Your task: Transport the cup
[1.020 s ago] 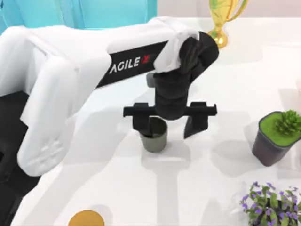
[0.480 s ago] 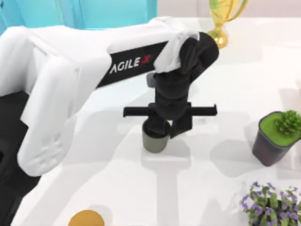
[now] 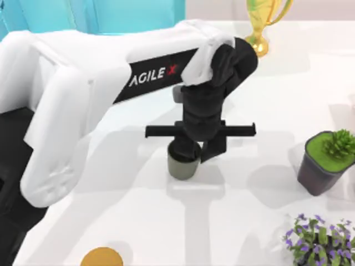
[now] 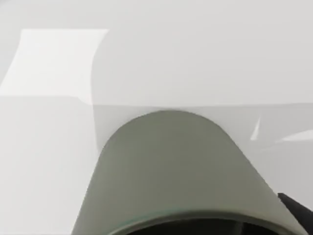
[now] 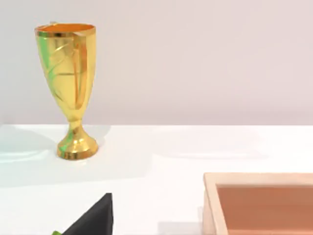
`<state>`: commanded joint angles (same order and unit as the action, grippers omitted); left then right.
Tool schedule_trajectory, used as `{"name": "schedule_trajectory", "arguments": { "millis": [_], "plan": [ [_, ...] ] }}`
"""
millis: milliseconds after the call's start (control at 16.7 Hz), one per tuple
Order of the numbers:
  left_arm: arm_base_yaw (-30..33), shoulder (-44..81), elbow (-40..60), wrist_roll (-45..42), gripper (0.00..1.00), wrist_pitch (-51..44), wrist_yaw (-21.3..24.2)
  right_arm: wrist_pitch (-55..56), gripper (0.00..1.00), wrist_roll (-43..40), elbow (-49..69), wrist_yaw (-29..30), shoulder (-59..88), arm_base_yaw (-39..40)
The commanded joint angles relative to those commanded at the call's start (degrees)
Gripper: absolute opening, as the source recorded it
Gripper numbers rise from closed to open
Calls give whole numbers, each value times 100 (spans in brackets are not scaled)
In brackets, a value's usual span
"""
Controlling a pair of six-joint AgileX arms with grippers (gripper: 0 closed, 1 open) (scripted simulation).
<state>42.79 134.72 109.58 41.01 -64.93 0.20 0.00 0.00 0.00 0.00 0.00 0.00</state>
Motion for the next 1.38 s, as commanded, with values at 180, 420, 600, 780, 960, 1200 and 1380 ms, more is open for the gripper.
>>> {"name": "schedule_trajectory", "arguments": {
  "millis": [180,420,600,780,960,1200,1380],
  "plan": [
    [-353,-263,-244,-345,0,-2,26,0,100,0,0,0,0,0],
    [-1517,-1051,-1000,-1475,0,-2,109,0,100,0,0,0,0,0],
    [-2539,-1781,-1714,-2493,0,-3,180,0,100,0,0,0,0,0],
    [-3555,-2463,-2391,-3512,0,-2,250,0,100,0,0,0,0,0],
    [-4086,-2903,-2830,-4045,0,1,290,0,100,0,0,0,0,0],
    [-4151,-2958,-2885,-4110,0,2,295,0,100,0,0,0,0,0],
    [-4143,-2897,-2938,-4126,0,97,280,0,100,0,0,0,0,0]
  ]
}}
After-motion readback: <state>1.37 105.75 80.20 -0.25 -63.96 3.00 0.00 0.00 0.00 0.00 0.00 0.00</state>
